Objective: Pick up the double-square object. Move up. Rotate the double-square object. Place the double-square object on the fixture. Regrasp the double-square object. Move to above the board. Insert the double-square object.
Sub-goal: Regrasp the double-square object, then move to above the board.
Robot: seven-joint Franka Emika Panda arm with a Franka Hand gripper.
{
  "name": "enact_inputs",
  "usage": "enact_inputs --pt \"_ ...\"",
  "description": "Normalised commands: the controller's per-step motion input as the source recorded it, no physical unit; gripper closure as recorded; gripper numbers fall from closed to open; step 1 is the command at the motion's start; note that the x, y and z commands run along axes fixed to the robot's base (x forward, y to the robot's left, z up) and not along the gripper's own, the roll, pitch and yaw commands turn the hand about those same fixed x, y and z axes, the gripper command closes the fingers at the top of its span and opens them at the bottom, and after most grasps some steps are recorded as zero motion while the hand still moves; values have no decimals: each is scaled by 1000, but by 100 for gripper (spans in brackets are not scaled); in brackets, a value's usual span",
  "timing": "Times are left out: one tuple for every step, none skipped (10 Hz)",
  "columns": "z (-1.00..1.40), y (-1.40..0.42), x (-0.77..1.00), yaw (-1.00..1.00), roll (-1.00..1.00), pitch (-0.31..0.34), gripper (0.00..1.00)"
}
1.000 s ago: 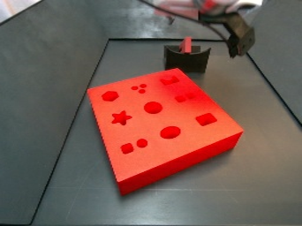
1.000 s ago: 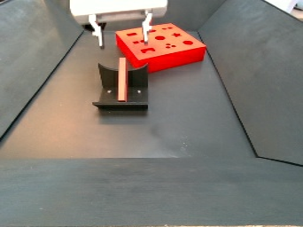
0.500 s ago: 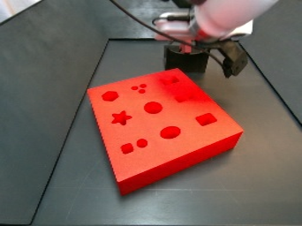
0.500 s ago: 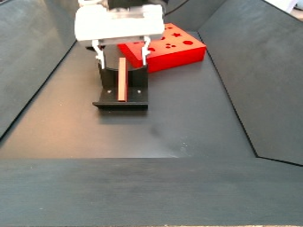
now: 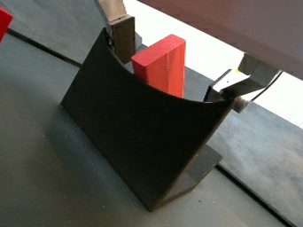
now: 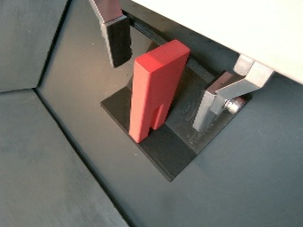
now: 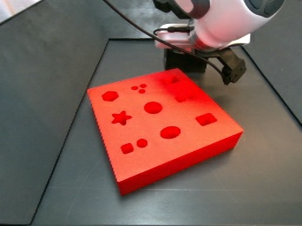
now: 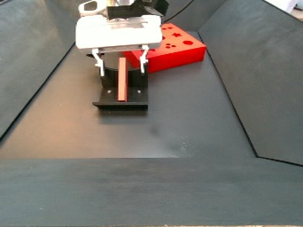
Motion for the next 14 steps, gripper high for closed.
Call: enact_inputs --pt "-168 -4 9 -20 56 -15 0" --pt "-168 -4 9 -20 56 -15 0" --pt "0 0 0 0 0 0 100" --pt "1000 126 -102 -62 -64 -225 100" --pt "1000 124 -107 -75 -76 -224 100" --pt "1000 119 -116 -108 -86 -208 100" --pt "1000 114 -114 -130 -100 -187 100" --pt "1000 113 -114 -155 -112 -153 100" --pt "1000 112 -116 -173 -121 -115 100" --pt "1000 109 -118 -181 -122 -75 100" --pt "1000 102 -118 -174 -125 -24 100" --pt "1000 100 -119 -159 -132 6 100" --pt "1000 97 -120 -136 -137 29 100" --pt "1000 94 -123 -111 -134 44 100"
